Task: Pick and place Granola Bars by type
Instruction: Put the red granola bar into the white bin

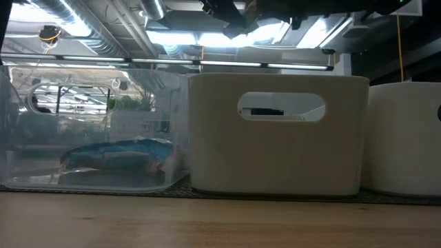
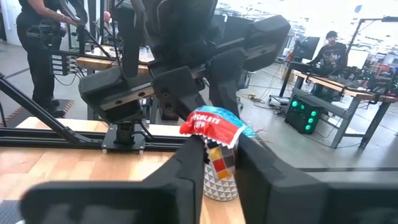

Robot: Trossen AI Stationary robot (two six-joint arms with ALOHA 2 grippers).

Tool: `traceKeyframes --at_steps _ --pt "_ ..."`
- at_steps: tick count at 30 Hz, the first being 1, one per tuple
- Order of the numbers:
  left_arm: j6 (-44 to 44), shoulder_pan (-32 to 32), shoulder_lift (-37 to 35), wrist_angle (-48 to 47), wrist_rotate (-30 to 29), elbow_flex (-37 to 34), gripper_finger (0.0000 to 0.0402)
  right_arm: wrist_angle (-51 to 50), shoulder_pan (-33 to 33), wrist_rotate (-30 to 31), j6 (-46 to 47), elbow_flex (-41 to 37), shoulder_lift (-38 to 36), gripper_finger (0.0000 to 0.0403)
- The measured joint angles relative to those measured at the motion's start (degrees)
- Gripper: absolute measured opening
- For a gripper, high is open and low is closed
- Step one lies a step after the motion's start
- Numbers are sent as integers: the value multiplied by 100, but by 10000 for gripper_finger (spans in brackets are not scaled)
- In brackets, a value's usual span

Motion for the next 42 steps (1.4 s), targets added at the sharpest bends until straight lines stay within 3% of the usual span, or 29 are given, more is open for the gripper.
traceKeyframes --at_steps 6,15,20,25,33,42 --pt "86 -4 -4 -259 -65 0 58 -49 0 11 1 0 4 59" --pt "146 -153 -233 -1094 -322 -4 148 -550 2 50 -162 0 -117 52" --pt "-182 -199 -504 -1680 -502 -2 175 -1265 21 127 -157 2 -423 51" --pt "-765 -89 -800 -2172 -16 -2 177 -2452 227 411 -95 2 -899 50" --pt "-1001 20 -1153 -2260 283 -450 177 -4042 1157 528 1008 2 -1597 50" --pt "-1057 15 -1219 -2098 401 -1118 175 -5256 2941 687 3183 0 -1779 50"
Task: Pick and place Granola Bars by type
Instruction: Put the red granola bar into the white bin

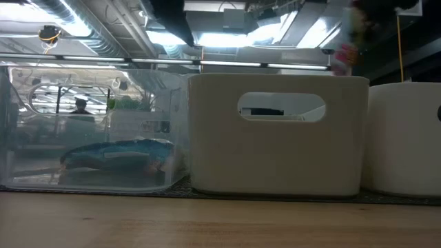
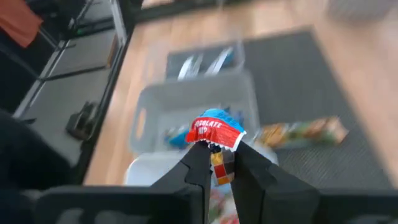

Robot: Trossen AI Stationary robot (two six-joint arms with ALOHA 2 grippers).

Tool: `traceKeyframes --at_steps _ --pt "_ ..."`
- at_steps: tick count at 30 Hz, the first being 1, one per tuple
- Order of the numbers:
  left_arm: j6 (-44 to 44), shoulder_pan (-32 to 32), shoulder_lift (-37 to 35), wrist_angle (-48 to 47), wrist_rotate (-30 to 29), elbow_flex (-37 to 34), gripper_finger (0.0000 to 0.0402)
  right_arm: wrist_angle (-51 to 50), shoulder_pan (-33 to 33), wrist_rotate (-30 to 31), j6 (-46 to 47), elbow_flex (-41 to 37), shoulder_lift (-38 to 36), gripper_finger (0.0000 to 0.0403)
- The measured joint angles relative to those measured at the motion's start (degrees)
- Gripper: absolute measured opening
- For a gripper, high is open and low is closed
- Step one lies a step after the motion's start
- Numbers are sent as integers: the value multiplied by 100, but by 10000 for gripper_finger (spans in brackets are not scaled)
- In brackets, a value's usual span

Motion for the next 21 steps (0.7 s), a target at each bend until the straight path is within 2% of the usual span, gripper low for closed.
traceKeyframes --at_steps 5,9,12,21 --pt "-9 -4 6 206 236 -213 173 -390 819 283 1106 0 200 50" --pt "17 -4 59 242 284 -217 171 -482 1166 273 1977 -3 465 50" --pt "173 -4 51 340 337 -218 171 -584 1279 191 2439 -9 743 50" --pt "457 -4 52 470 349 -218 173 -502 1279 -28 2930 -11 1720 50"
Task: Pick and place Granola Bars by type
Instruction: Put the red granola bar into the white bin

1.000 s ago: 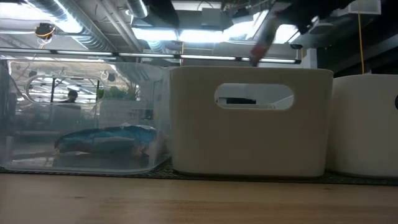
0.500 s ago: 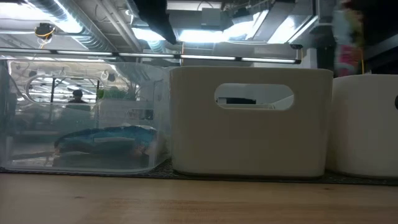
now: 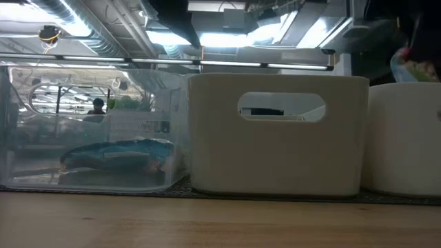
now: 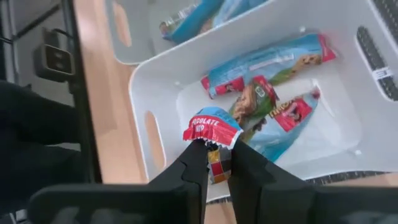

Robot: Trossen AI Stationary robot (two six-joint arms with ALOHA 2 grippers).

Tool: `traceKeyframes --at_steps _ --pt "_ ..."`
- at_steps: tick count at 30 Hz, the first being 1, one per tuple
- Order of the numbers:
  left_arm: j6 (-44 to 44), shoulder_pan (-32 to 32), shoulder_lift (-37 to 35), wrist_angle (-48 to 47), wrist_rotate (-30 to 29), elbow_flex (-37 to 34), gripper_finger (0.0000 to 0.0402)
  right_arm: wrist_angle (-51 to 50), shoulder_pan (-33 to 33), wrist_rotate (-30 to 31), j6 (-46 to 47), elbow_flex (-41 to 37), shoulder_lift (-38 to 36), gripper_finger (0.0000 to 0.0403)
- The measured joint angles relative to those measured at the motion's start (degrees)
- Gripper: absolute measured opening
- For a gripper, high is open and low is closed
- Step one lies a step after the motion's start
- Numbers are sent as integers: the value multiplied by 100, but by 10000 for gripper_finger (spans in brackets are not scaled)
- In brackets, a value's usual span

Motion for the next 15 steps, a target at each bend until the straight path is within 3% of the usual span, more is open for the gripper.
traceKeyframes --at_steps 7,15 --pt "43 0 0 0 112 0 169 314 -140 -39 72 0 212 78" --pt "3 -11 0 -3 295 0 168 356 -469 -383 48 105 74 196"
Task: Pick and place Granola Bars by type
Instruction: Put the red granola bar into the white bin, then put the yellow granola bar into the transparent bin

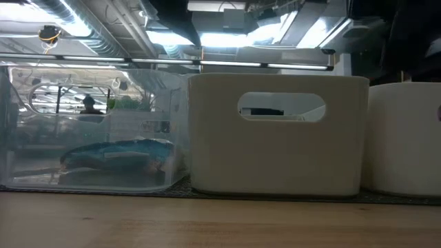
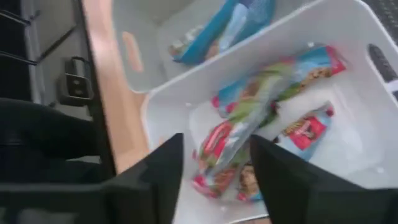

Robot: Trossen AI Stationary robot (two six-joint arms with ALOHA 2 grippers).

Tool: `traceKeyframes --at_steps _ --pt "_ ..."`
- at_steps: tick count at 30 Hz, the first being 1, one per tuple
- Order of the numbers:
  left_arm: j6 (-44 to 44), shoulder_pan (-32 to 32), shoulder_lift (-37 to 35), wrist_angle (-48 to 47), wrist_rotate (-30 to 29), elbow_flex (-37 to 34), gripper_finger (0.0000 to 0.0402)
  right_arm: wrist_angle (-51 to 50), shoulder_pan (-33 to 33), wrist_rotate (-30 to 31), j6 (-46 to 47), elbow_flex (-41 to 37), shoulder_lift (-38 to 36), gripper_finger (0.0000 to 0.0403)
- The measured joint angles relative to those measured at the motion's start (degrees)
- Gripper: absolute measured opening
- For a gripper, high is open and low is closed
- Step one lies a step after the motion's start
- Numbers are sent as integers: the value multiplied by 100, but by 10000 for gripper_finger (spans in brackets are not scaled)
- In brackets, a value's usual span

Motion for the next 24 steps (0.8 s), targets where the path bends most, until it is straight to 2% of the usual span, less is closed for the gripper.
traceKeyframes --at_steps 4,7,11,17,24 --pt "1 0 0 -3 0 0 165 -464 -209 -236 -292 343 6 247" --pt "2 0 0 -1 0 0 164 -899 -457 -229 -675 706 7 266" --pt "20 0 0 0 -2 0 166 -1211 -963 -225 -1472 1099 7 270" --pt "-8 0 0 1 -14 0 162 -973 -2034 -218 -2554 1237 65 271" --pt "-115 0 0 1 -15 0 164 -208 -3133 -226 -2683 1237 570 271"
